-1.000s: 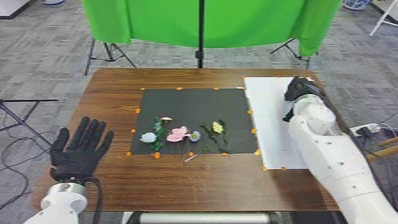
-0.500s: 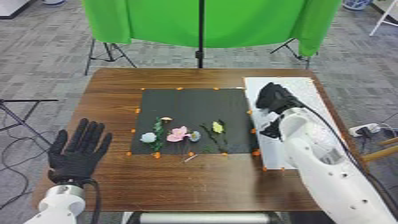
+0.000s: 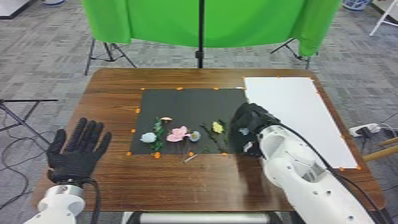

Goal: Arrange flowers

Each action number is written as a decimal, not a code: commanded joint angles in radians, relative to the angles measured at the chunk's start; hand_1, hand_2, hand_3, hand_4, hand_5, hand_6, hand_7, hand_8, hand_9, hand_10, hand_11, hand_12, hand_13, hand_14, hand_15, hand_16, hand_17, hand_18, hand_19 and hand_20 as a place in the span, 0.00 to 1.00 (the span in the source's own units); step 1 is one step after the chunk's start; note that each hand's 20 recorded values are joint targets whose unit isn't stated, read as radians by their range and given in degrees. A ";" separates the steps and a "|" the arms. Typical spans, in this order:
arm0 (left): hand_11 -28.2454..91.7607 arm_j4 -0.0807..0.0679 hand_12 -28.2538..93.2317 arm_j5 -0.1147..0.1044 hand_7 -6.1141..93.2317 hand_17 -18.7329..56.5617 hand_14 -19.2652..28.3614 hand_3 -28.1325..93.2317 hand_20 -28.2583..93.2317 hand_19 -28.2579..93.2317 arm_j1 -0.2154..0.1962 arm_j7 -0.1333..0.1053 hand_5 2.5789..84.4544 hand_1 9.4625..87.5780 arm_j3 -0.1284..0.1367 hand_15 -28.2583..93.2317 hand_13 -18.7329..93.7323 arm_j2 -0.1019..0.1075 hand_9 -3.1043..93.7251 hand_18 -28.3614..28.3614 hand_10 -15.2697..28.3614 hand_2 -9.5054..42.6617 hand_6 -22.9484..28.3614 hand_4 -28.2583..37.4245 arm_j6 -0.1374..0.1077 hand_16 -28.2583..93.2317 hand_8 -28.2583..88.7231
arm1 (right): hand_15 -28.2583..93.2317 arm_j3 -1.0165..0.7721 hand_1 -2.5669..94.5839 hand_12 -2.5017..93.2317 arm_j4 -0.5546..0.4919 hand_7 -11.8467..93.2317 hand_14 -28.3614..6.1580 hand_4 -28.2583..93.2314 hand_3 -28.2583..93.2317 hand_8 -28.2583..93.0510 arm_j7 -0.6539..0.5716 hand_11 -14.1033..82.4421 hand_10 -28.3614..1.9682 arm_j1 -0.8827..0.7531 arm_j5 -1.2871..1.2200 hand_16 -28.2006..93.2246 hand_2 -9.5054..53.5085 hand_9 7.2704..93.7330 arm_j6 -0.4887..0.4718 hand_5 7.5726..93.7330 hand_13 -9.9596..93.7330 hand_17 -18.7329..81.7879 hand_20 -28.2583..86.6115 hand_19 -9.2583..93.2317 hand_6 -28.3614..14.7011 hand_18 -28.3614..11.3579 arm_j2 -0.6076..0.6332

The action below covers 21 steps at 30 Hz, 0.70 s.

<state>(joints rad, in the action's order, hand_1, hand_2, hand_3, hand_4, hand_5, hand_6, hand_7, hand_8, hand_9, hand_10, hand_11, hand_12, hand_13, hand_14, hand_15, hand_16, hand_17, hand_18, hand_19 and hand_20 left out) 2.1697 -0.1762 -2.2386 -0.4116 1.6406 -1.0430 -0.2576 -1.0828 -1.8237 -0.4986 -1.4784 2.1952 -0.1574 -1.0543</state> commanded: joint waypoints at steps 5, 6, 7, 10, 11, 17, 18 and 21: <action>0.41 0.001 0.33 -0.019 0.19 0.19 0.67 0.87 0.36 0.52 -0.035 -0.027 0.52 0.18 0.003 0.48 0.47 0.002 0.44 0.73 0.66 0.40 0.60 0.00 0.027 0.20 0.16 | 0.72 -0.021 0.44 0.22 -0.072 0.25 0.46 0.00 0.87 0.13 0.002 0.42 0.40 -0.050 -0.035 0.40 0.00 0.60 -0.007 0.54 0.63 0.44 0.53 0.85 0.57 0.20 0.006; 0.41 0.001 0.33 -0.019 0.19 0.19 0.67 0.87 0.36 0.52 -0.035 -0.027 0.52 0.17 0.003 0.48 0.47 0.002 0.44 0.74 0.66 0.40 0.60 0.00 0.027 0.20 0.16 | 0.72 -0.022 0.44 0.21 -0.076 0.25 0.46 0.00 0.86 0.13 -0.001 0.41 0.40 -0.050 -0.038 0.39 0.00 0.60 -0.010 0.53 0.63 0.44 0.53 0.84 0.57 0.20 0.004; 0.41 0.000 0.33 -0.017 0.19 0.19 0.67 0.87 0.36 0.52 -0.034 -0.028 0.52 0.17 0.003 0.48 0.47 0.002 0.44 0.74 0.66 0.39 0.60 0.00 0.029 0.20 0.16 | 0.72 -0.023 0.44 0.21 -0.080 0.25 0.46 0.00 0.86 0.13 0.000 0.41 0.40 -0.049 -0.040 0.39 0.00 0.60 -0.005 0.53 0.63 0.44 0.53 0.84 0.57 0.20 0.005; 0.41 0.001 0.33 -0.012 0.18 0.19 0.67 0.87 0.36 0.52 -0.036 -0.028 0.52 0.16 0.006 0.47 0.47 -0.002 0.44 0.74 0.66 0.39 0.60 0.00 0.026 0.20 0.16 | 0.72 -0.033 0.43 0.21 -0.089 0.24 0.45 0.00 0.86 0.14 0.003 0.38 0.39 -0.050 -0.038 0.39 0.00 0.58 0.014 0.52 0.63 0.44 0.53 0.84 0.57 0.19 -0.001; 0.41 0.001 0.33 -0.014 0.18 0.19 0.67 0.87 0.36 0.52 -0.036 -0.029 0.52 0.16 0.007 0.47 0.47 -0.002 0.44 0.74 0.66 0.39 0.60 0.00 0.025 0.20 0.16 | 0.72 -0.041 0.43 0.21 -0.096 0.24 0.45 0.00 0.86 0.14 -0.003 0.38 0.38 -0.054 -0.040 0.39 0.00 0.58 0.019 0.51 0.63 0.44 0.53 0.84 0.56 0.19 -0.005; 0.41 0.003 0.33 -0.003 0.18 0.19 0.67 0.87 0.36 0.51 -0.036 -0.031 0.52 0.16 0.012 0.47 0.47 -0.004 0.44 0.74 0.66 0.40 0.60 0.00 0.025 0.21 0.16 | 0.71 -0.123 0.39 0.19 -0.159 0.22 0.41 0.00 0.86 0.15 -0.022 0.31 0.34 -0.105 -0.067 0.38 0.00 0.49 0.091 0.44 0.59 0.43 0.51 0.83 0.52 0.19 -0.030; 0.41 0.003 0.33 0.000 0.18 0.19 0.67 0.87 0.36 0.51 -0.034 -0.030 0.52 0.16 0.015 0.47 0.47 -0.006 0.44 0.74 0.66 0.40 0.60 0.00 0.025 0.21 0.16 | 0.70 -0.146 0.38 0.19 -0.174 0.21 0.40 0.00 0.85 0.15 -0.023 0.30 0.34 -0.119 -0.073 0.38 0.00 0.47 0.100 0.42 0.58 0.43 0.51 0.83 0.52 0.19 -0.037; 0.41 0.005 0.33 0.007 0.18 0.19 0.67 0.87 0.36 0.51 -0.034 -0.027 0.52 0.16 0.030 0.47 0.47 -0.014 0.44 0.74 0.66 0.40 0.60 0.00 0.024 0.21 0.16 | 0.70 -0.247 0.34 0.19 -0.226 0.20 0.38 0.00 0.85 0.15 -0.039 0.28 0.32 -0.164 -0.180 0.37 0.01 0.44 0.095 0.39 0.57 0.43 0.51 0.83 0.50 0.19 -0.077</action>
<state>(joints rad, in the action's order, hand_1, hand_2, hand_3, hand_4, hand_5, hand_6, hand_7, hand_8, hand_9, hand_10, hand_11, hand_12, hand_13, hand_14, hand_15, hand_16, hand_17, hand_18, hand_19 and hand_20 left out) 2.1712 -0.1845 -2.2605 -0.4402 1.6501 -1.0410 -0.2407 -1.1788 -1.9478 -0.5105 -1.5609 2.1296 -0.1044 -1.0772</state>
